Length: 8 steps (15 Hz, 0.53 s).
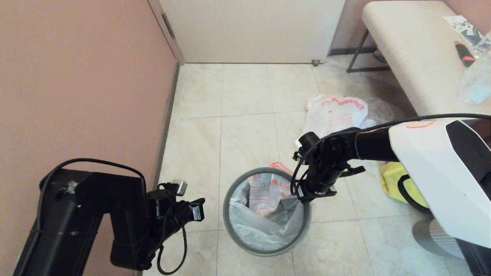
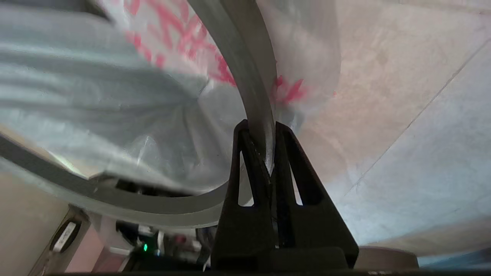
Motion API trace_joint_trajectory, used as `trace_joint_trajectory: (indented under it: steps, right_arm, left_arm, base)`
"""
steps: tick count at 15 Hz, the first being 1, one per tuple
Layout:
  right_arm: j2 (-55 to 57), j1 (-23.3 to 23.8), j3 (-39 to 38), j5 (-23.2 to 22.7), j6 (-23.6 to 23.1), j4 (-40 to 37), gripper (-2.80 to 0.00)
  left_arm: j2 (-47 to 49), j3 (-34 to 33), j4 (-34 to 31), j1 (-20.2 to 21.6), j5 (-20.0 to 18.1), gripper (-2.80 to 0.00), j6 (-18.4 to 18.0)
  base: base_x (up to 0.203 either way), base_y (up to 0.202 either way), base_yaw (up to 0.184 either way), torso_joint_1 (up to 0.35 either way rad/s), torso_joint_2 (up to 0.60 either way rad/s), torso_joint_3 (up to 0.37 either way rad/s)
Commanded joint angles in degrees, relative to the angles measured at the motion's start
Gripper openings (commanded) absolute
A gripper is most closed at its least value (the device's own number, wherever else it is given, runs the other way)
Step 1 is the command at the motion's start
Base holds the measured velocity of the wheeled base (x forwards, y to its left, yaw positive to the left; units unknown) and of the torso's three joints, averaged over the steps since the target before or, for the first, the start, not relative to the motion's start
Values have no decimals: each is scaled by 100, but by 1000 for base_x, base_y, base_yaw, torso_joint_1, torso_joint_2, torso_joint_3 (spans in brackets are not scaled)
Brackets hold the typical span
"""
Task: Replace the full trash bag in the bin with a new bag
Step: Place the trash can ring on the trash can
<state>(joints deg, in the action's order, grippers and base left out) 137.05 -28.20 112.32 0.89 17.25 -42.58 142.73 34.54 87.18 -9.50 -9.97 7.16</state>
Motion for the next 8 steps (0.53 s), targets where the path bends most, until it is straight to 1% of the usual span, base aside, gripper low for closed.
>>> trace_joint_trajectory:
  steps: [1,3,5,6,8]
  right_arm:
    - [127,28,0,213,7,174,-280]
    - [134,60,0,343,6,330,-280]
    - [102,46,0,675,-2,338,-280]
    - [32,12,-11,767,6,330,-280]
    - [-147,-46,-158,814,16,321,-280]
  left_arm:
    - [9,1,49,0,-5,-280,5]
    - [9,1,49,-7,-5,-280,5]
    - [9,1,49,-4,-5,-280,5]
    - [9,1,49,0,-5,-280,5]
    - [9,1,49,0,-5,-280,5]
  base:
    - [0,0,0,0,0,0]
    - [0,0,0,0,0,0]
    - [0,0,0,0,0,0]
    - [0,0,0,0,0,0]
    - [0,0,0,0,0,0]
